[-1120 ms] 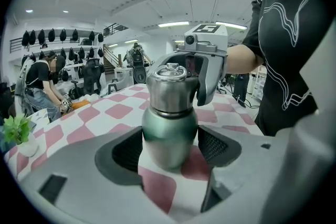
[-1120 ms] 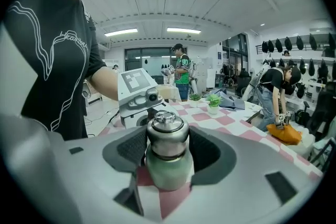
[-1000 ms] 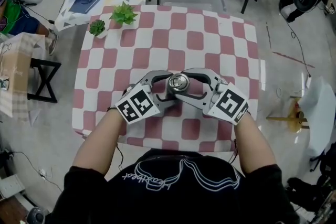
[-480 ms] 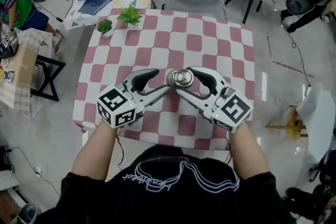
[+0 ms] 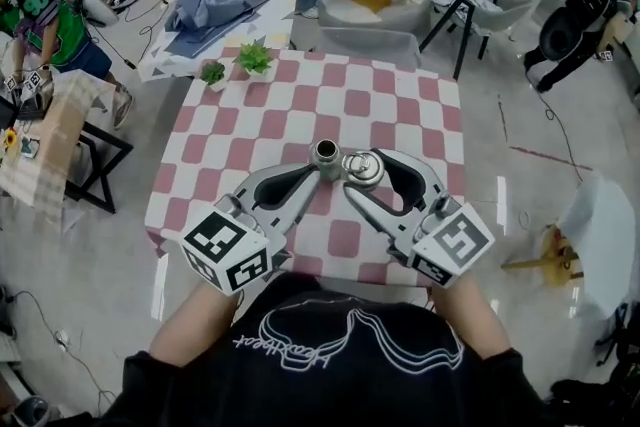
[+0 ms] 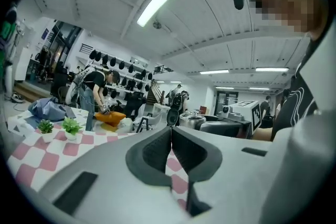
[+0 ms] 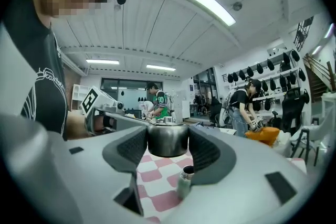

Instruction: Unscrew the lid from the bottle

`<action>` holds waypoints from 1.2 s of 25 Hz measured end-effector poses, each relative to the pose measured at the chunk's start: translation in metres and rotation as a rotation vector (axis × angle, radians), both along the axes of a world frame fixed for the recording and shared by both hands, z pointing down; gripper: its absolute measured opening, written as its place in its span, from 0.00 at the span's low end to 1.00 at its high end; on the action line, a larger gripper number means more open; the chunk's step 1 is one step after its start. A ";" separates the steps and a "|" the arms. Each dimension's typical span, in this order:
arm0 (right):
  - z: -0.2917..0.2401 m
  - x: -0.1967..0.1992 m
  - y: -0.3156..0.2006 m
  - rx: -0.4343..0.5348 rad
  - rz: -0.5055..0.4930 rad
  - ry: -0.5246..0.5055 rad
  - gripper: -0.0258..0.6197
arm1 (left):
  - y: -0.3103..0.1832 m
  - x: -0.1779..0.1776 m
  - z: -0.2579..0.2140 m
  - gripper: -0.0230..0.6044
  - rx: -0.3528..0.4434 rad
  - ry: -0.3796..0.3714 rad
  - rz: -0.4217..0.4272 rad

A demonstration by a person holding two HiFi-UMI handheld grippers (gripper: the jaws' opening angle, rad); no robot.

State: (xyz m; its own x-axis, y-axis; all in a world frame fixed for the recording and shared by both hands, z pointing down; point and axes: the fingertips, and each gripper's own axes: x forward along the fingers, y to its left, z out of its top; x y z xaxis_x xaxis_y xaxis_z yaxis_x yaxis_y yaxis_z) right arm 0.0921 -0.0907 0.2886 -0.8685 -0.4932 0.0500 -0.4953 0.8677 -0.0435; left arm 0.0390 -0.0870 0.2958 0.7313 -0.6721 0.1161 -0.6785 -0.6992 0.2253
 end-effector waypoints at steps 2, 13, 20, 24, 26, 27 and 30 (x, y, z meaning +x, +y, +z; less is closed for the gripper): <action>-0.008 0.006 0.012 0.007 0.002 -0.002 0.43 | 0.012 0.007 -0.011 0.05 0.014 0.010 0.007; -0.018 0.035 0.040 0.014 0.047 -0.012 0.43 | 0.041 0.029 -0.018 0.05 0.008 0.043 0.022; -0.013 0.050 0.038 0.005 0.111 -0.028 0.43 | 0.040 0.039 -0.013 0.05 0.004 0.047 0.054; -0.011 0.049 0.040 -0.005 0.117 -0.029 0.43 | 0.040 0.037 -0.011 0.05 -0.006 0.054 0.055; -0.010 0.048 0.040 -0.012 0.114 -0.025 0.43 | 0.040 0.036 -0.010 0.05 -0.009 0.057 0.051; -0.009 0.047 0.041 -0.015 0.111 -0.024 0.43 | 0.041 0.036 -0.010 0.05 -0.012 0.059 0.050; -0.008 0.044 0.041 -0.021 0.103 -0.024 0.43 | 0.042 0.034 -0.009 0.05 -0.017 0.060 0.047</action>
State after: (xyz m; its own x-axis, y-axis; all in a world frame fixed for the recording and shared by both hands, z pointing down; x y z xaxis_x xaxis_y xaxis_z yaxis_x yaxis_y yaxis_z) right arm 0.1360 -0.0500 0.2805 -0.8142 -0.5792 0.0406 -0.5805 0.8109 -0.0742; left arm 0.0730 -0.0450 0.2866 0.7679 -0.6353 0.0819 -0.6299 -0.7257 0.2768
